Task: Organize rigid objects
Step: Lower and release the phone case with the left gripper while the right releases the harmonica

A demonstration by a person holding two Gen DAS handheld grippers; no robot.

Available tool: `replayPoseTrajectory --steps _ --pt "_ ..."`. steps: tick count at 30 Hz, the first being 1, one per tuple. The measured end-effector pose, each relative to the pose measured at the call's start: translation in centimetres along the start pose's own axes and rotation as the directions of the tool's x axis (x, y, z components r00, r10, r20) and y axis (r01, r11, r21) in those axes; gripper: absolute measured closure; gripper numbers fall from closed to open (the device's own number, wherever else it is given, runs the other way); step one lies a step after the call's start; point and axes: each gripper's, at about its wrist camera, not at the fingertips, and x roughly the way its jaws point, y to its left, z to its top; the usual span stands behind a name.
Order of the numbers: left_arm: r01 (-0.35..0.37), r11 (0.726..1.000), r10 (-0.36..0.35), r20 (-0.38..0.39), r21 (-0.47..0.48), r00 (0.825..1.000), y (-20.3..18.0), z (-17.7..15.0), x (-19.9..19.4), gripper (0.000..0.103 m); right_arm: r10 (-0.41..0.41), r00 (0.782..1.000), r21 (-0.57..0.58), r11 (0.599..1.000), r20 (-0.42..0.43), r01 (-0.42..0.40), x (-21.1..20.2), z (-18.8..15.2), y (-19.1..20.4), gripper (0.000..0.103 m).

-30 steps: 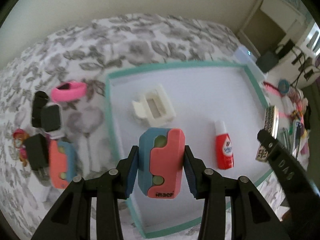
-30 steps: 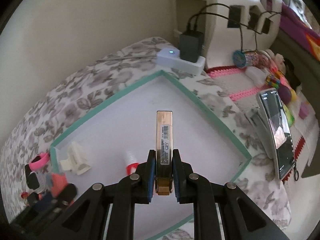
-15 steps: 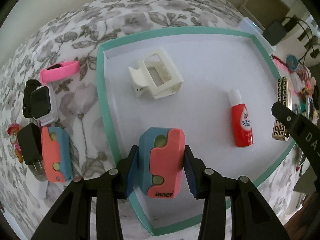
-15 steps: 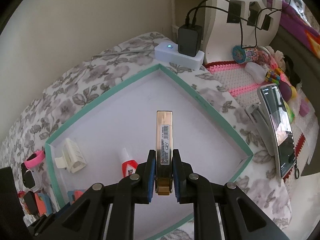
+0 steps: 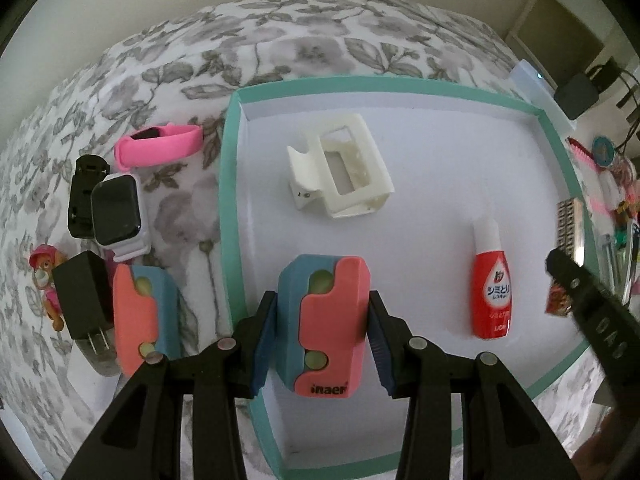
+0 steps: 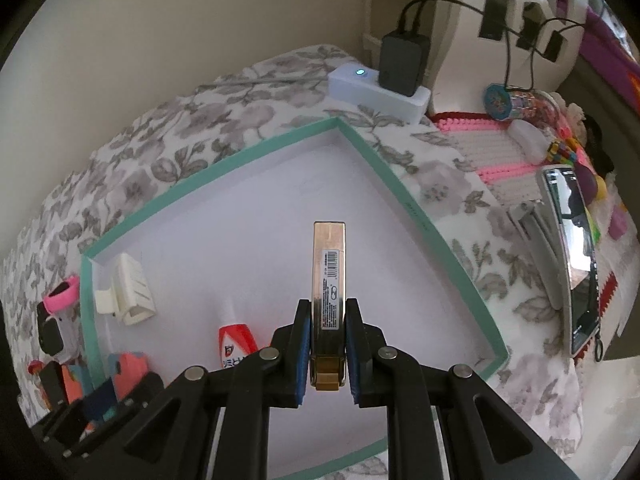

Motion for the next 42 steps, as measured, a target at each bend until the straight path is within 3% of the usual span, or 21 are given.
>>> replayPoseTrajectory --steps 11,24,26,30,35,38,40,42 --pt "0.048 0.998 -0.047 0.014 -0.029 0.999 1.4 0.7 -1.8 0.058 -0.010 1.000 -0.038 0.999 -0.015 0.009 0.4 -0.2 0.7 0.086" --pt "0.078 0.995 -0.070 0.128 -0.057 0.989 2.4 0.9 -5.5 0.054 0.007 0.998 -0.036 0.999 0.064 -0.005 -2.3 0.6 0.7 0.086" --pt "0.077 0.995 -0.067 0.145 -0.067 0.987 2.8 0.9 -5.7 0.034 0.009 0.997 -0.036 0.999 0.076 -0.006 -2.7 0.7 0.8 0.086" --pt "0.090 0.992 -0.074 0.161 -0.090 0.984 3.3 1.0 -5.7 0.031 0.004 0.996 -0.050 0.999 0.084 0.000 -2.9 0.6 1.2 0.086" --pt "0.061 0.988 -0.035 0.175 -0.145 0.984 4.7 1.0 -5.5 0.018 -0.010 0.997 -0.063 0.998 0.073 0.014 -2.5 0.3 1.5 0.086" --pt "0.037 0.982 0.000 0.198 -0.185 0.980 5.9 1.0 -5.6 0.016 -0.003 0.999 -0.078 0.997 0.049 0.007 -1.9 0.1 1.9 0.082" --pt "0.015 0.979 0.029 0.208 -0.204 0.978 6.6 1.0 -5.6 0.016 -0.007 0.999 -0.094 0.996 0.034 0.010 -1.5 -0.1 2.3 0.072" --pt "-0.007 0.976 0.053 0.205 -0.218 0.977 7.2 1.0 -5.5 0.016 -0.005 1.000 -0.115 0.993 0.023 0.007 -1.1 -0.3 2.9 0.052"
